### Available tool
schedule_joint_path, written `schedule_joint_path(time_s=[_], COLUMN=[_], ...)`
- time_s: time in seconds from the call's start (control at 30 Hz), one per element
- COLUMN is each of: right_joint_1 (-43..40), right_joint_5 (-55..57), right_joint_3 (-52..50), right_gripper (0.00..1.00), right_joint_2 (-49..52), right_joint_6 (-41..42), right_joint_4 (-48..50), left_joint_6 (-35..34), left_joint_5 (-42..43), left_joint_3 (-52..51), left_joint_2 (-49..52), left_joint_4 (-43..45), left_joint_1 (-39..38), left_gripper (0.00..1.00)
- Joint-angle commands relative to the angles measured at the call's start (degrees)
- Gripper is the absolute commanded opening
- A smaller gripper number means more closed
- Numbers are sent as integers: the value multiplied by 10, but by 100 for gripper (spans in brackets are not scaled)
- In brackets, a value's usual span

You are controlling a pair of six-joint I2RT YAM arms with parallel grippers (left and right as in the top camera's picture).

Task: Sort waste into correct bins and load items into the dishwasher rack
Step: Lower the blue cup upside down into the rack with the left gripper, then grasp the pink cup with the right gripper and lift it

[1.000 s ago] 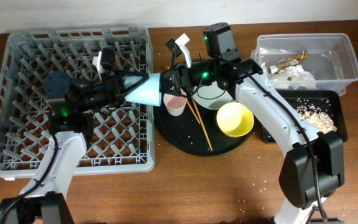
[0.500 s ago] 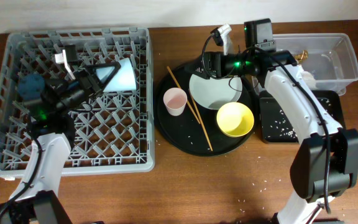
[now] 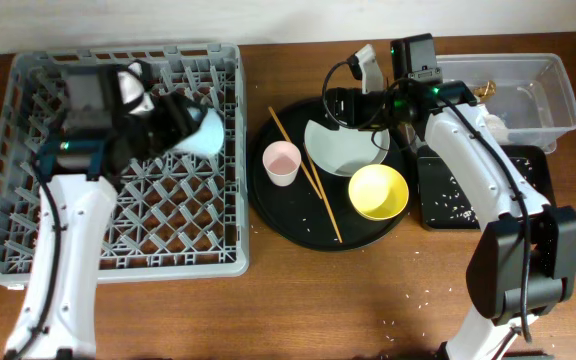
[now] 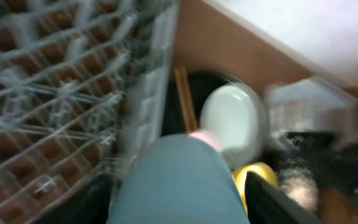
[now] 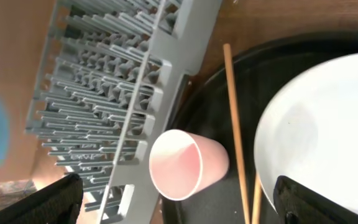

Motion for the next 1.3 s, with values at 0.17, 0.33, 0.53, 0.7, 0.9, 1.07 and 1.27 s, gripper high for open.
schedule_joint_path(time_s=[0.17, 0.33, 0.53, 0.7, 0.9, 1.07, 1.27], right_joint_1=[1, 1, 1, 1, 1, 1, 40], right_joint_5=[27, 29, 29, 36, 38, 38, 93], right_joint_3=[2, 2, 2, 2, 2, 2, 0], right_gripper=[99, 98, 98, 99, 98, 98, 89], right_joint_2=[6, 6, 6, 6, 6, 6, 6], right_joint_6=[2, 0, 0, 0, 0, 0, 9], right_joint_4=[-18, -19, -20, -26, -28, -29, -40], left_joint_6=[0, -3, -3, -8, -9, -10, -10], left_joint_5=[-275, -275, -276, -277, -304, -305, -290], left_joint_3=[16, 16, 16, 16, 16, 17, 78], left_joint_2=[35, 89, 163, 209, 214, 214, 210], left_joint_4=[-174, -185, -182, -191, -200, -200, -201], left_joint_1=[-104, -127, -155, -156, -156, -156, -145], left_gripper=[44, 44, 44, 43, 45, 87, 95])
